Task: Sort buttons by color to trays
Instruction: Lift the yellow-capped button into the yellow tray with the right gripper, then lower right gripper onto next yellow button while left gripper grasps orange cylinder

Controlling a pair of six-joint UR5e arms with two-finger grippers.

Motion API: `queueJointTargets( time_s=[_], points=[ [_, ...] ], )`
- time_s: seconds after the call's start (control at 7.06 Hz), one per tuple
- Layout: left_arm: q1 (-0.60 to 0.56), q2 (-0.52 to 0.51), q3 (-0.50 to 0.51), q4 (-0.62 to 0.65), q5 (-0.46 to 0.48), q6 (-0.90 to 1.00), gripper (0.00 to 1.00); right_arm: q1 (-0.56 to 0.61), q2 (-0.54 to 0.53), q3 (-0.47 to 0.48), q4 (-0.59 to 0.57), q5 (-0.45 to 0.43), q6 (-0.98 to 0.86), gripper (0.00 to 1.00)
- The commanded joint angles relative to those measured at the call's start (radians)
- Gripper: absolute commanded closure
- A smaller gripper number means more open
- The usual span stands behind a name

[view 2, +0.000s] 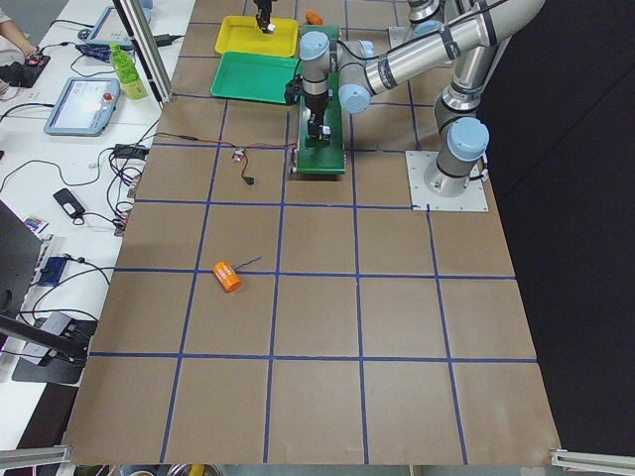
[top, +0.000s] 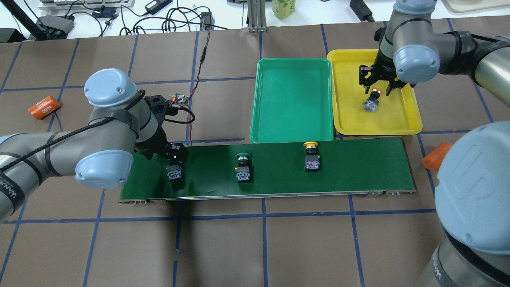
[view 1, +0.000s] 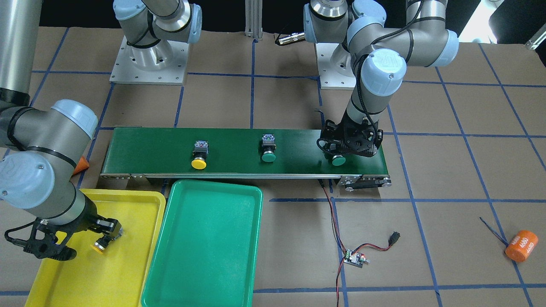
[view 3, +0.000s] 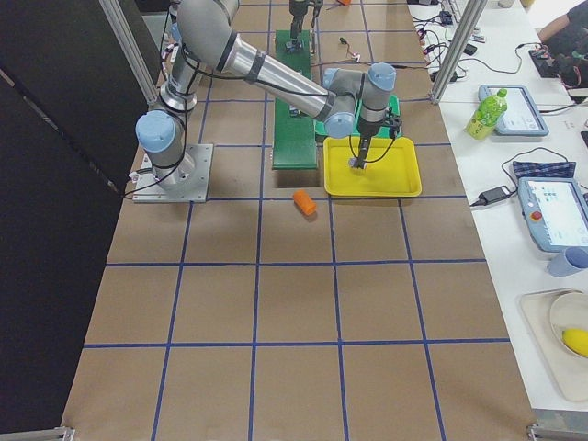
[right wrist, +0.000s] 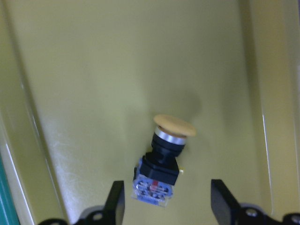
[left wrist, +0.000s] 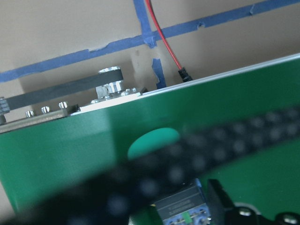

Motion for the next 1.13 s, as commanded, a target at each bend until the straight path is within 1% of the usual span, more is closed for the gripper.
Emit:
queueJointTargets(
  time_s=[0.0, 0.14, 0.28, 0.43, 0.57, 0.71, 0.85, 0.99],
  points=[
    [0.115, -0.035, 0.150, -0.053, -0.002, 0.012, 0.00, 0.007, -0.126, 0.009, 0.163, 0.049, -0.001, 0.00],
    [0.198, -0.081, 0.229, -0.081, 0.000, 0.094, 0.00, 0.040, -0.212, 0.012, 0.206, 0.072, -0.001, 0.00],
    [0.287, -0.135, 0.294, -0.087, 0.005, 0.202, 0.00, 0.129, -0.281, 0.029, 0.324, 0.074, 0.014, 0.00],
    [0.385, -0.207, 0.364, -0.085, 0.000, 0.308, 0.00, 0.198, -0.332, 0.056, 0.341, 0.068, 0.015, 0.00],
    [0.456, -0.280, 0.443, -0.084, 0.001, 0.425, 0.00, 0.221, -0.358, 0.139, 0.324, 0.074, 0.017, 0.00],
    [0.505, -0.343, 0.486, -0.079, 0.002, 0.546, 0.00, 0.223, -0.366, 0.214, 0.318, 0.077, 0.020, 0.00],
    [0.554, -0.397, 0.524, -0.069, 0.002, 0.629, 0.00, 0.220, -0.368, 0.259, 0.251, 0.069, 0.009, 0.00],
    [0.580, -0.463, 0.573, -0.021, 0.000, 0.695, 0.00, 0.214, -0.360, 0.288, 0.241, 0.071, 0.012, 0.00]
  ],
)
